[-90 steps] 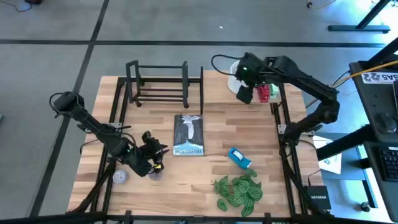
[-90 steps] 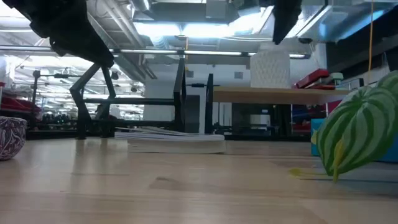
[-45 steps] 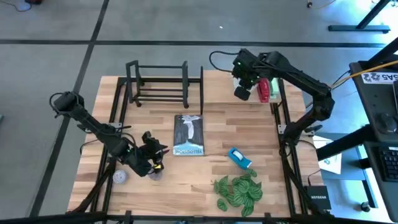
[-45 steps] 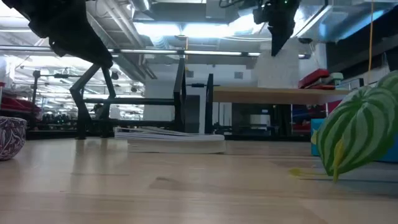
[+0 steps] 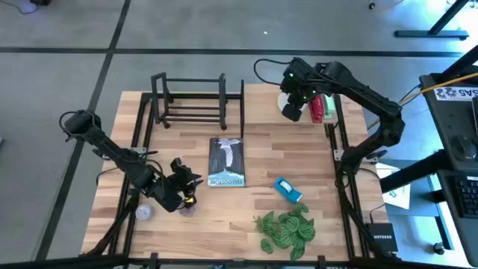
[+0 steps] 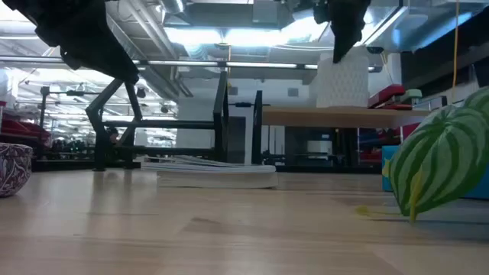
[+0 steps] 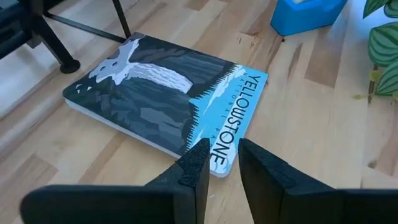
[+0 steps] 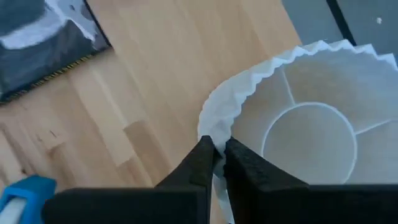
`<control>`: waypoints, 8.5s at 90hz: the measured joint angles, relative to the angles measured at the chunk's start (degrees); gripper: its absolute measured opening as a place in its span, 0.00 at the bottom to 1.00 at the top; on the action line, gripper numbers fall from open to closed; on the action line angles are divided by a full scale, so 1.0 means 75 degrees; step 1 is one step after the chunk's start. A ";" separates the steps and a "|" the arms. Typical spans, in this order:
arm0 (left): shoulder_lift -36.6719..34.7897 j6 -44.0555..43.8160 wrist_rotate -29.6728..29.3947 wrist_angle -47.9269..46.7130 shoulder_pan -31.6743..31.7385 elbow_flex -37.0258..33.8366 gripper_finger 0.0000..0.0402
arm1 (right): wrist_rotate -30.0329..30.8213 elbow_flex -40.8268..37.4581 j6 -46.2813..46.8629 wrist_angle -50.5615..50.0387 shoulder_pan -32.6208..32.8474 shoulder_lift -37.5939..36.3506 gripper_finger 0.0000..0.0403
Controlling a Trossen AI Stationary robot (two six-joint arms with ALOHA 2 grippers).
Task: Stock shelves
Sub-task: Adjust the white pencil holder on the shelf, then put the blue tape dispenser on the shelf, then move the white pot below the shelf
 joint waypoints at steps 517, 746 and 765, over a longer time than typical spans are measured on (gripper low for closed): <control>0.0006 0.0195 0.0026 0.0003 -0.0032 0.0000 0.17 | 0.3367 -0.2381 0.8939 0.5184 0.2378 0.1242 0.46; 0.0006 0.0169 0.0204 0.0000 -0.0032 0.0000 0.17 | 0.4765 -0.2378 0.7453 0.5042 0.2597 0.1489 0.58; 0.0006 0.0169 0.0204 0.0000 -0.0032 0.0000 0.17 | 0.4883 -0.2378 0.7291 0.5106 0.2605 0.1475 0.82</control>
